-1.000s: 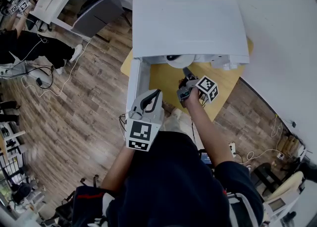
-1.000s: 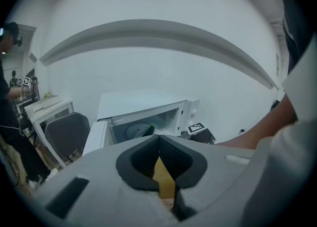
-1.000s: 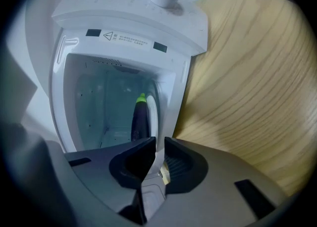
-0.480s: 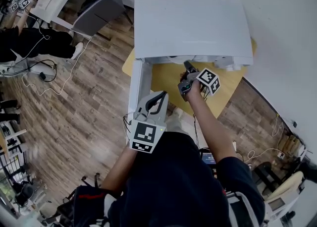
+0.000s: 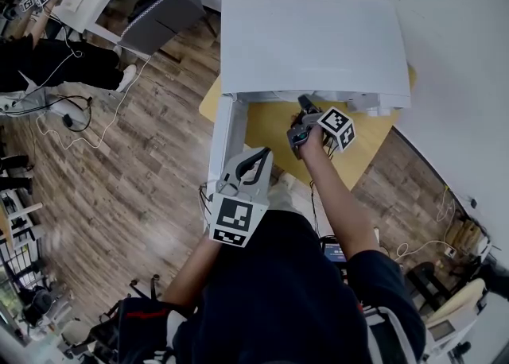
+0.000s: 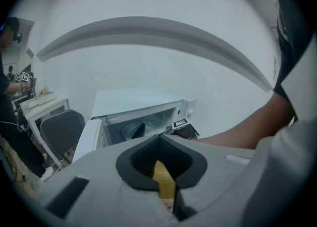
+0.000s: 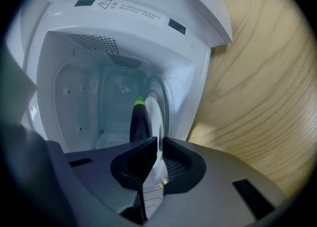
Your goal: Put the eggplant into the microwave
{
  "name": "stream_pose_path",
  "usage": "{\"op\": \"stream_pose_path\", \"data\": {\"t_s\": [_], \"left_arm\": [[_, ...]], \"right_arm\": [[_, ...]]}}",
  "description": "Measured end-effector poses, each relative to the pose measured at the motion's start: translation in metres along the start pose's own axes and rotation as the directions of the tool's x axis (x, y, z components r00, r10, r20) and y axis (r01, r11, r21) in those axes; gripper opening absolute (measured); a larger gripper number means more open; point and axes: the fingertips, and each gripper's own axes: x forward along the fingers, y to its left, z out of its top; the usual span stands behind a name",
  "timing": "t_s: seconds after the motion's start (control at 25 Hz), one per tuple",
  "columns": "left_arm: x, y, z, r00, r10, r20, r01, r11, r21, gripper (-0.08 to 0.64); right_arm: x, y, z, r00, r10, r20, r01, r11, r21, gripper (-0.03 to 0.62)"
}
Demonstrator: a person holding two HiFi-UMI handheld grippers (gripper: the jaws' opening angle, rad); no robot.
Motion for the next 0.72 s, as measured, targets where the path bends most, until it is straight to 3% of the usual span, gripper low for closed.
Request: {"op": "stream_pose_path", "data": {"t_s": [0.52, 0.72], "left_arm": [[-0.003, -0.009, -0.005, 1.000, -0.021, -0.004, 0.021, 1.000, 0.012, 0.014], [0.002, -0.019, -0.012, 0.998, -0.061, -0.014, 0.061, 0.998, -0.001, 0.014]], "right_arm": [[-0.009, -0.002, -0.005, 0.999, 0.050, 0.011, -0.050, 0.998, 0.037, 0.070], [-0.023, -0.003, -0.006, 0.999, 0.043, -0.027, -0.044, 0.999, -0.029, 0.072]]}}
